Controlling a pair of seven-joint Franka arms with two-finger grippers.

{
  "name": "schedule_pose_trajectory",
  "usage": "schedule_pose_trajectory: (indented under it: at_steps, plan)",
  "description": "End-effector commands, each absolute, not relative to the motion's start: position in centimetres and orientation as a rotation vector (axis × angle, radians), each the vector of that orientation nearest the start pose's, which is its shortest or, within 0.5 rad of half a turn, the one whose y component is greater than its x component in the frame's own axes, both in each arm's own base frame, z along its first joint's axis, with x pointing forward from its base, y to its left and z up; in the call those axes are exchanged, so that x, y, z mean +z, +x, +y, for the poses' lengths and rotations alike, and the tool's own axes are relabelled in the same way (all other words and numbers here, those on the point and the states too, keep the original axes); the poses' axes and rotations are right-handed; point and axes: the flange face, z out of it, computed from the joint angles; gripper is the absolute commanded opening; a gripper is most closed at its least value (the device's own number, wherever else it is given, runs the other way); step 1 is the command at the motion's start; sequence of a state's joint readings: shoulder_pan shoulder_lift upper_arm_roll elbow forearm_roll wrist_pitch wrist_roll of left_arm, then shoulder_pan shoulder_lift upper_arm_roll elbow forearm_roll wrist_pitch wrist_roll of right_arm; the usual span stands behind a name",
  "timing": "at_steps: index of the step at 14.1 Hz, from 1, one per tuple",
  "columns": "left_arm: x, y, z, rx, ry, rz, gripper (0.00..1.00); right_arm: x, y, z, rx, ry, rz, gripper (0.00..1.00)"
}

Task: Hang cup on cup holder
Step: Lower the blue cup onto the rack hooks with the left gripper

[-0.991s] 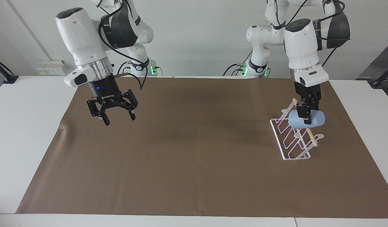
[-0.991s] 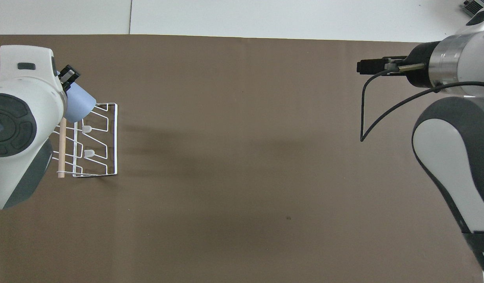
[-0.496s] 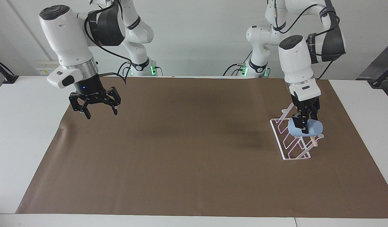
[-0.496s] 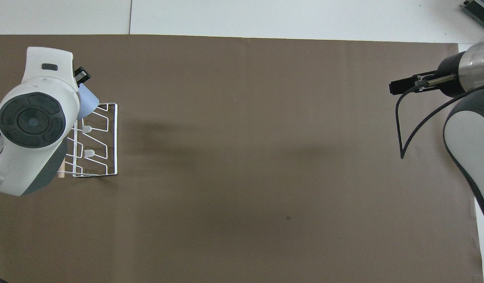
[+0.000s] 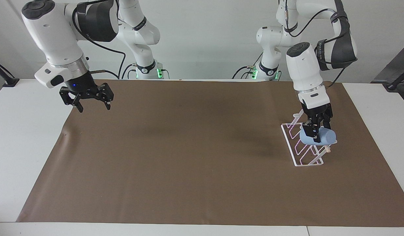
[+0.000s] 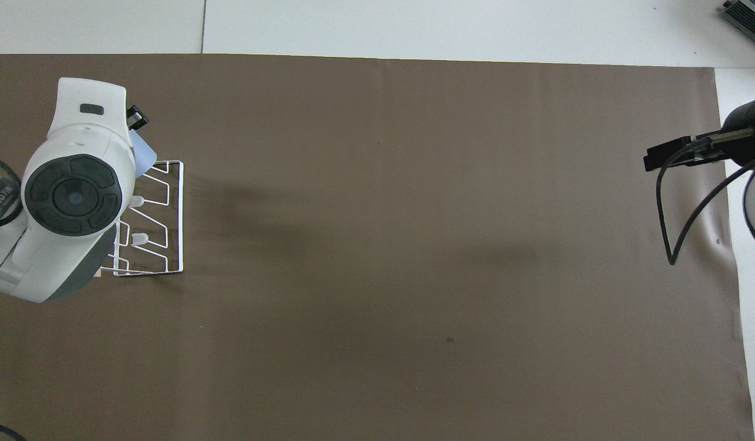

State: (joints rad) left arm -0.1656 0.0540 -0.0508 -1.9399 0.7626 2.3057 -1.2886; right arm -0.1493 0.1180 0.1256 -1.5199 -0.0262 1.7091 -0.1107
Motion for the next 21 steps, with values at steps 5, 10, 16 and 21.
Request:
schedule_pose_trajectory:
  at_steps: [5, 10, 16, 21]
  plan:
    - [49.0, 59.6, -11.2, -0.963, -2.578, -0.865, 0.00, 59.3, 59.0, -3.0, 0.015, -3.172, 0.056, 1.00]
    - [51.1, 60.1, -11.4, -0.967, -2.532, -0.890, 0.00, 59.9, 58.2, -5.1, 0.023, -3.170, 0.144, 1.00]
    - [49.8, 60.8, -10.8, -1.049, -2.521, -0.769, 0.00, 60.4, 57.4, -3.4, 0.052, -3.175, 0.119, 1.00]
    - [48.0, 60.1, -10.7, -1.046, -2.539, -0.714, 0.00, 60.4, 57.2, -3.2, 0.052, -3.176, 0.097, 1.00]
